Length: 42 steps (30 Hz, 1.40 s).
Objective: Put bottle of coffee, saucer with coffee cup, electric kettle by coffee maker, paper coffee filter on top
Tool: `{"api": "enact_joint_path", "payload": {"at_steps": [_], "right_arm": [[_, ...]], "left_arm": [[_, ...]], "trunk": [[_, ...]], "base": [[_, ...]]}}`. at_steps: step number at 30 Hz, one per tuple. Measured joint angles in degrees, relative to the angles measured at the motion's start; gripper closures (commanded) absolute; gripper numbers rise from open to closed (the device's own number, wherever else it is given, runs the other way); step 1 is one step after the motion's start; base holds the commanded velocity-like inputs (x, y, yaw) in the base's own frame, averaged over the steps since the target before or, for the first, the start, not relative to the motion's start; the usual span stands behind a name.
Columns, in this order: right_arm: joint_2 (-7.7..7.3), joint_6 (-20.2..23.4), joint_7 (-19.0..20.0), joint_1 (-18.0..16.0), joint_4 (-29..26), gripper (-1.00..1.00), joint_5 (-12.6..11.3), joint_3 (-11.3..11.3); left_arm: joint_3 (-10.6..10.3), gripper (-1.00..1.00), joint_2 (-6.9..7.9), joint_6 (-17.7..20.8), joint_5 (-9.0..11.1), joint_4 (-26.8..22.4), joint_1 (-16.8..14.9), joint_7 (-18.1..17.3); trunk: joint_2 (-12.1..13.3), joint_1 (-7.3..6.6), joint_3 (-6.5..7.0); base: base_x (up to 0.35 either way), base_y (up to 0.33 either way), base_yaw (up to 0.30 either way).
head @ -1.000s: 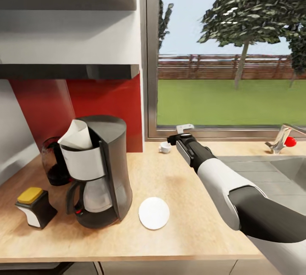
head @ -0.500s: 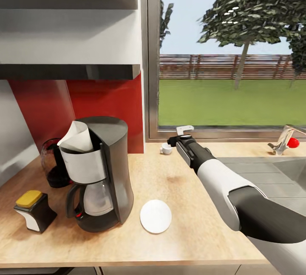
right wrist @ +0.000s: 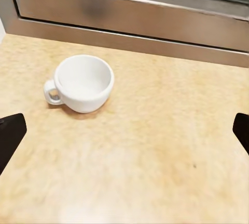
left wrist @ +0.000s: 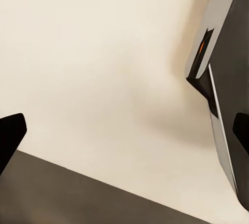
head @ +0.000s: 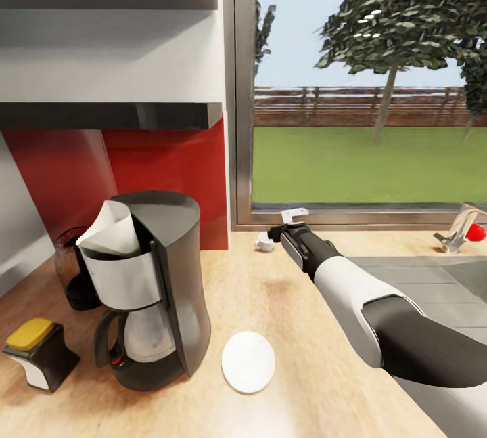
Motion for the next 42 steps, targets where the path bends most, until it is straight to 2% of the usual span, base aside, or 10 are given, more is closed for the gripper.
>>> {"api": "enact_joint_path", "payload": {"at_steps": [42], "right_arm": [[0.00,-0.09,-0.09,0.08,0.26,-1.00,0.01,-0.06]], "left_arm": [[0.11,-1.00,-0.08,0.07,0.00,0.11,0.07,0.07]], "trunk": [[0.00,0.01,0.00]], "base": [[0.054,0.000,0.000]]}}
